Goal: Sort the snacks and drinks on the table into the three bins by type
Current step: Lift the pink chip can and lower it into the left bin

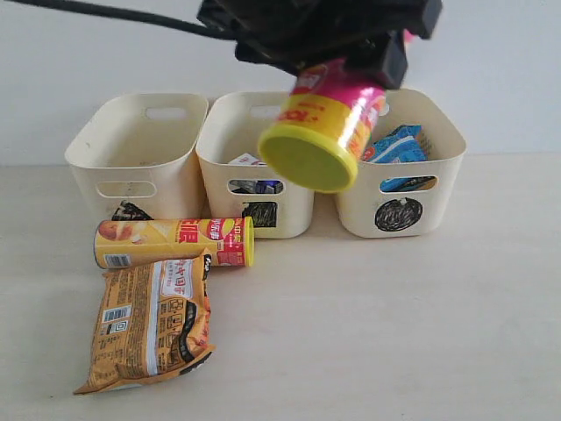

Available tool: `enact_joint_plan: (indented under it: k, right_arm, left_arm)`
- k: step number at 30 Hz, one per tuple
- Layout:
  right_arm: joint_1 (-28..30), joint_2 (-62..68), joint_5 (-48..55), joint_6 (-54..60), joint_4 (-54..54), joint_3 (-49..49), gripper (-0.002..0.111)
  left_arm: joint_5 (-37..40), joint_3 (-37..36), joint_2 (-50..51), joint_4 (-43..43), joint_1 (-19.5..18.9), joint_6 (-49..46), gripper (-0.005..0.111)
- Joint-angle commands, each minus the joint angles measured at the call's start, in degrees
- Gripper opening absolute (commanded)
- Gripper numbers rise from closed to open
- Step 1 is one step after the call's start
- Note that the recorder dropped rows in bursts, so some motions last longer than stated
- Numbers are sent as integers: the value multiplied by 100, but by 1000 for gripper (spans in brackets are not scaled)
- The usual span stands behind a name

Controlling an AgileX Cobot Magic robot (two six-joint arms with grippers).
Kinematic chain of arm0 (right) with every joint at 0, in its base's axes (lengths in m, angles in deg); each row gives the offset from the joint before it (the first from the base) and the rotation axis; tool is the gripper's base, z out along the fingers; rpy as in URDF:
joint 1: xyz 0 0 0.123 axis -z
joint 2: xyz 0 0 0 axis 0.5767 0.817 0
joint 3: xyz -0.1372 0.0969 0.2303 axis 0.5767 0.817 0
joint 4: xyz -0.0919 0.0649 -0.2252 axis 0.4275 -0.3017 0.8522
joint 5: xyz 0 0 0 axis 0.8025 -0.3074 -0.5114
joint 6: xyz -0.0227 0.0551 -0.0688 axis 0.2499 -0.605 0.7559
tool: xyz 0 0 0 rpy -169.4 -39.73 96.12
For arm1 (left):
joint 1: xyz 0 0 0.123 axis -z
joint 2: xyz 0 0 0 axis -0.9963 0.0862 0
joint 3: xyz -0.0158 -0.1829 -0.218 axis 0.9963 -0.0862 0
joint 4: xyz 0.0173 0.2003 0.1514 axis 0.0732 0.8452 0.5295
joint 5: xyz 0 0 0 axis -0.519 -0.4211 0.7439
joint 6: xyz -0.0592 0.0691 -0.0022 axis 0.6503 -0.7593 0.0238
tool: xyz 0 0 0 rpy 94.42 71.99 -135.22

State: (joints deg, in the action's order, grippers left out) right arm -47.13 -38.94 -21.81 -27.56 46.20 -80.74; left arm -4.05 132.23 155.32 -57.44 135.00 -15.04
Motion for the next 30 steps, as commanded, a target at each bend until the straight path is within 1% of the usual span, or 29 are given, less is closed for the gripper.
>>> enact_joint_plan:
  k: [1, 4, 10, 16, 22, 30]
  right_arm:
    - [-5, 21, -18, -32, 33, 29, 1]
    - [-5, 21, -6, -32, 33, 29, 1]
    - [-5, 21, 18, -90, 33, 29, 1]
    - [-5, 21, 18, -90, 33, 29, 1]
    - [-5, 21, 42, -89, 33, 29, 1]
    - [-5, 21, 113, -89, 33, 29, 1]
  left_arm:
    - [237, -22, -337, 162, -431, 121, 4]
    - [303, -22, -506, 162, -840, 121, 4]
    - [282, -22, -618, 162, -1791, 121, 4]
    - [-133, -22, -487, 162, -2682, 121, 4]
    - [-371, -22, 44, 162, -3298, 59, 4]
    - [-800, -22, 854, 162, -3866, 38, 4]
